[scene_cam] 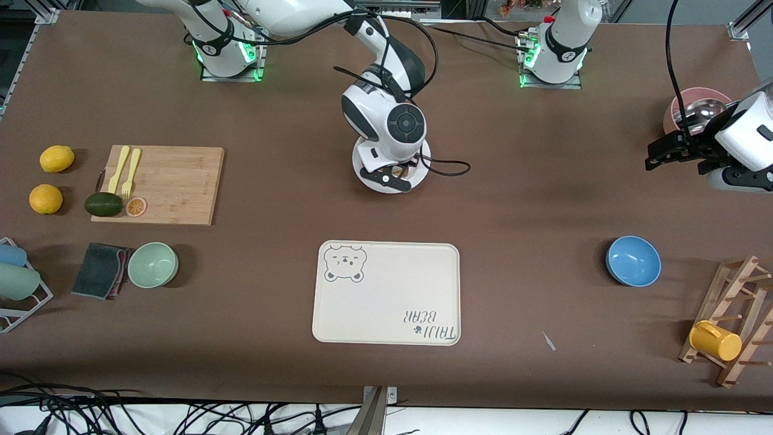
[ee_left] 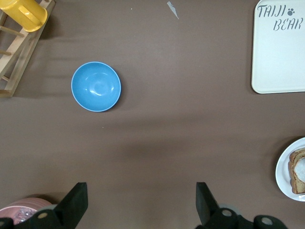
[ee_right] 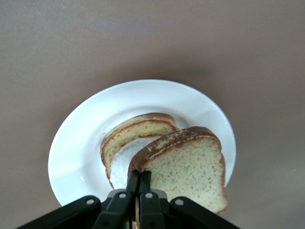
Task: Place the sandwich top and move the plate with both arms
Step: 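Carry the bread slice over the egg toast and lower it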
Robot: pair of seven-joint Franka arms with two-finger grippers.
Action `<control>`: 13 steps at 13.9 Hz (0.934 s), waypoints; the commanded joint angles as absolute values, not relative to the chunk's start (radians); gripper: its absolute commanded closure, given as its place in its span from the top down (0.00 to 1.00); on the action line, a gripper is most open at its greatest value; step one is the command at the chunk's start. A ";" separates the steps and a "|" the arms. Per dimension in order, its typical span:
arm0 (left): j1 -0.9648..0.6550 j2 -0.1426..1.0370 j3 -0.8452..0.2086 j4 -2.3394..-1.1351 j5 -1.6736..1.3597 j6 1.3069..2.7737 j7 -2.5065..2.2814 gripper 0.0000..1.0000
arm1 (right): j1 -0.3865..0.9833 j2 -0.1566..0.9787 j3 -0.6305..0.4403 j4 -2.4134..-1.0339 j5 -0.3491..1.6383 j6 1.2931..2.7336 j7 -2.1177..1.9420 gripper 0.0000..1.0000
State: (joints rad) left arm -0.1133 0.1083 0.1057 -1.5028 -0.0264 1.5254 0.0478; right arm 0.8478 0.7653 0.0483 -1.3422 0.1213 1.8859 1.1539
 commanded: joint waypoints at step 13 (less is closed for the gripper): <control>-0.114 0.114 0.107 -1.523 -0.081 1.486 0.051 1.00 | 0.832 0.743 0.002 -1.275 0.009 1.852 1.120 0.99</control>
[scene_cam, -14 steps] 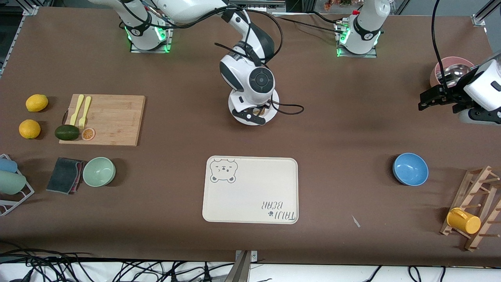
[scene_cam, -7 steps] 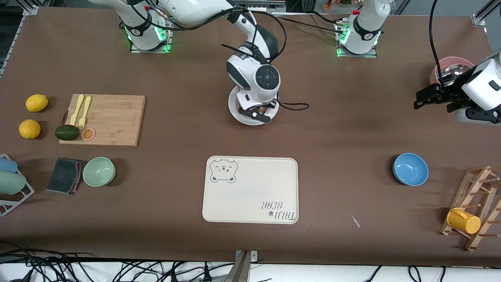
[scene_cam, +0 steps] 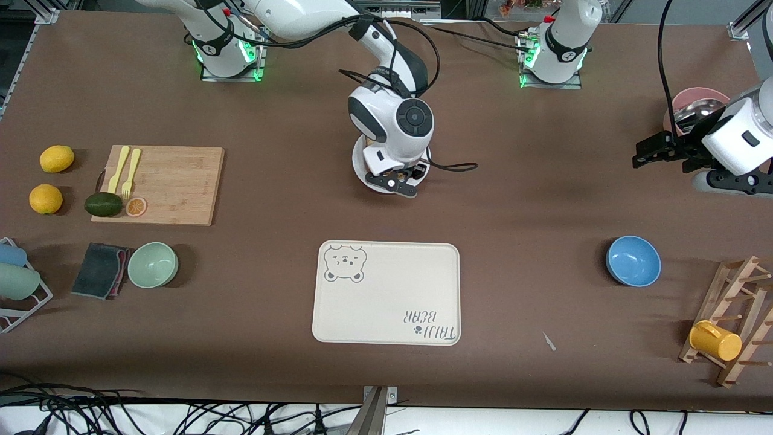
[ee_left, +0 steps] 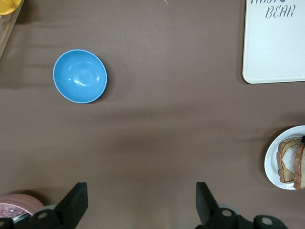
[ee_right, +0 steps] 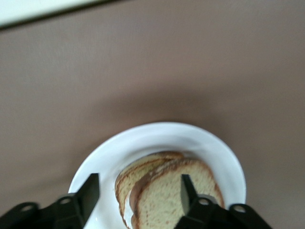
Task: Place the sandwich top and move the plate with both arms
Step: 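Release the bread with the right gripper while the left gripper reaches out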
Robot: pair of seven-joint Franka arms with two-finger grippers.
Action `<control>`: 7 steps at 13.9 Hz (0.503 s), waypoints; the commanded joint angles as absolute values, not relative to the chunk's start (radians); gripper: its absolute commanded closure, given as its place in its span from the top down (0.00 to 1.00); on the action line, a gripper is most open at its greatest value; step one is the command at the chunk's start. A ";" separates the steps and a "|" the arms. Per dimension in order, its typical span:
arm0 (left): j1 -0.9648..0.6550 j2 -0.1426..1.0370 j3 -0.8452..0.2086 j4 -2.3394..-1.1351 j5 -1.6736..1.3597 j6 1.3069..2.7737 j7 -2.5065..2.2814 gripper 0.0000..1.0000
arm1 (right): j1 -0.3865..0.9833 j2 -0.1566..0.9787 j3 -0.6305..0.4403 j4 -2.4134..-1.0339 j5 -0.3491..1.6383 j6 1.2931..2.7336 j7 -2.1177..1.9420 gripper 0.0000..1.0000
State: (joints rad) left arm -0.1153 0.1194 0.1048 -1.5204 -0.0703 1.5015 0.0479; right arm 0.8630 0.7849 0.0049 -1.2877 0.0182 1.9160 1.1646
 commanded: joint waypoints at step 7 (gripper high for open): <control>-0.112 0.123 0.107 -1.529 -0.115 1.482 0.060 1.00 | 0.597 0.571 0.002 -1.275 0.015 1.669 0.691 1.00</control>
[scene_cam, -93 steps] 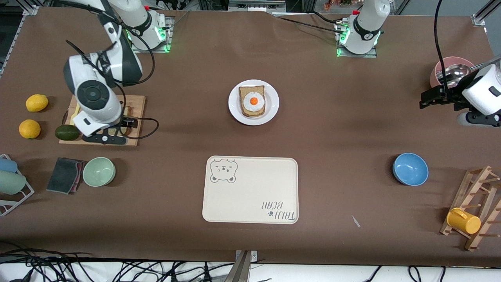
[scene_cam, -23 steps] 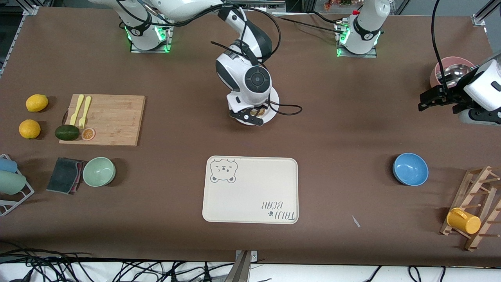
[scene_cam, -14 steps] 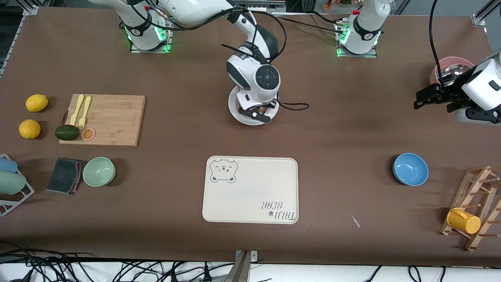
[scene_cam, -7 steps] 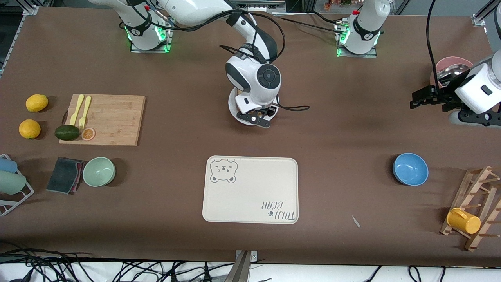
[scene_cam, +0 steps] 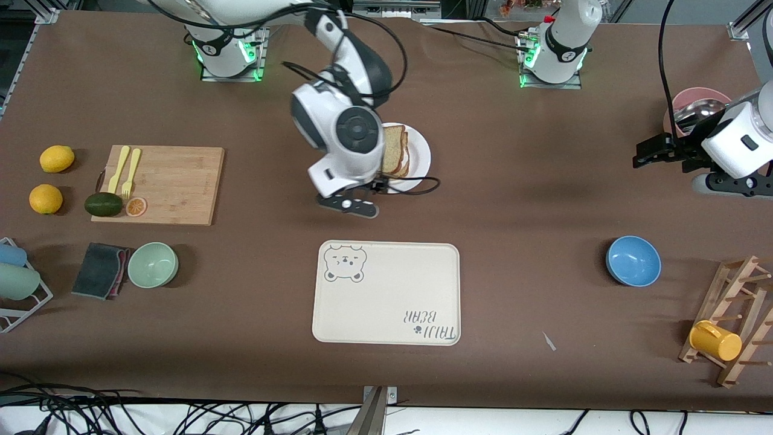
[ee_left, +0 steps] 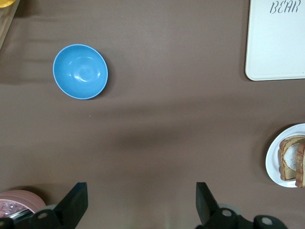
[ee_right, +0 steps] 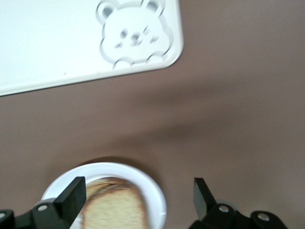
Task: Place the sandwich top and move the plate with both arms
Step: 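Release the bread with the right gripper while the left gripper reaches out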
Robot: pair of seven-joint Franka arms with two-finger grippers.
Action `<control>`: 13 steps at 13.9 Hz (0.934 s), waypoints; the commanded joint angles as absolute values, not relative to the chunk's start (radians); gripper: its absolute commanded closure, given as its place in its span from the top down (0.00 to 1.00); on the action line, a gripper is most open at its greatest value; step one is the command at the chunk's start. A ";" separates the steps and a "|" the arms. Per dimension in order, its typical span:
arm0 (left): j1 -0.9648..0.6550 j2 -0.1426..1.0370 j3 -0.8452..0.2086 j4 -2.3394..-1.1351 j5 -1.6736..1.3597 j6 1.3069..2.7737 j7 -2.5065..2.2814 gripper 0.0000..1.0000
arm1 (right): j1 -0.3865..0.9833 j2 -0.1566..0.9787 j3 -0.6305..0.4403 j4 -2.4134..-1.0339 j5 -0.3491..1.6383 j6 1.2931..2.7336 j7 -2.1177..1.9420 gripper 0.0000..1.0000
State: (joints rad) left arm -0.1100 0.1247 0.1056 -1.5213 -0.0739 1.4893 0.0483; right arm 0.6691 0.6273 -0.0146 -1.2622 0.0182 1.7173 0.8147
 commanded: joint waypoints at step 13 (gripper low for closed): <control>-0.120 0.322 0.065 -1.555 -0.387 1.555 0.063 1.00 | 0.210 0.326 -0.091 -1.405 0.025 1.488 0.089 1.00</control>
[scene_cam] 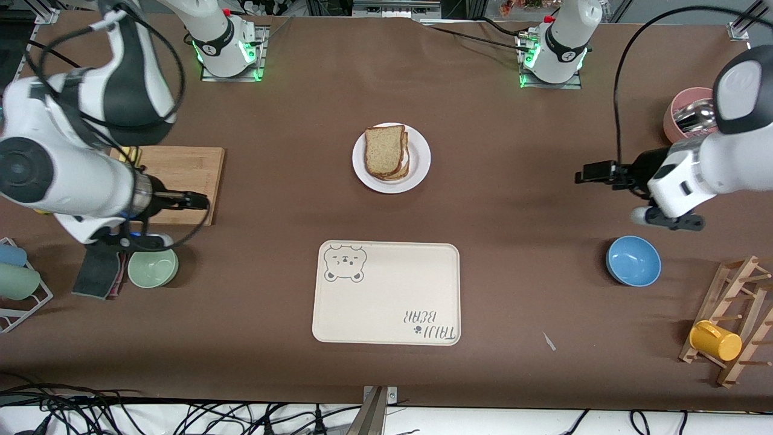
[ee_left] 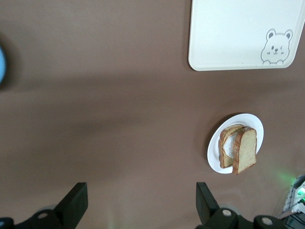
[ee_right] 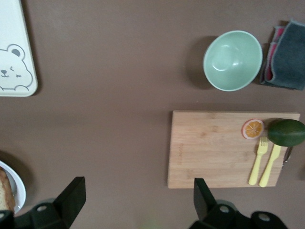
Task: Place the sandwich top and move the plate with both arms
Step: 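Release the bread with the right gripper while the left gripper reaches out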
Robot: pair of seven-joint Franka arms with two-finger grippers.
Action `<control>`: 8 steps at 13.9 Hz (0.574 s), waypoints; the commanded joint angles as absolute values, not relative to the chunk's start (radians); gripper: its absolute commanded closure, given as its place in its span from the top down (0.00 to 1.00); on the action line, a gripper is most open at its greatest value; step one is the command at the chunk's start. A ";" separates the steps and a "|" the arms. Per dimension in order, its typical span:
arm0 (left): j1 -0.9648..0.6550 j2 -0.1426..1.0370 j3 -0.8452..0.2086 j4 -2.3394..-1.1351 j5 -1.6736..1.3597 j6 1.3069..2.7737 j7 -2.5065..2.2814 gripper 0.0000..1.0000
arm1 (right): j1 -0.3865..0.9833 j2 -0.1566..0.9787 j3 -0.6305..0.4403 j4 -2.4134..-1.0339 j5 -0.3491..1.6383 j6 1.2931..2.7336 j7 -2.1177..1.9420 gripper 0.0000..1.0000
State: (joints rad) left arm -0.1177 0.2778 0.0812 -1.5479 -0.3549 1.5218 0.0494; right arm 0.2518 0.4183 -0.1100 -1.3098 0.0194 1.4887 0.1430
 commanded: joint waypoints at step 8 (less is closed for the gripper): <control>-0.127 0.387 0.048 -1.624 -0.520 1.615 0.091 1.00 | -0.038 0.094 -0.049 -1.618 0.087 1.667 0.083 1.00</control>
State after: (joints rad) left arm -0.1345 0.4037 0.0468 -1.5782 -0.4910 1.6054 0.0676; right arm 0.0332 0.2130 -0.0885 -1.4764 0.0777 1.6057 0.0965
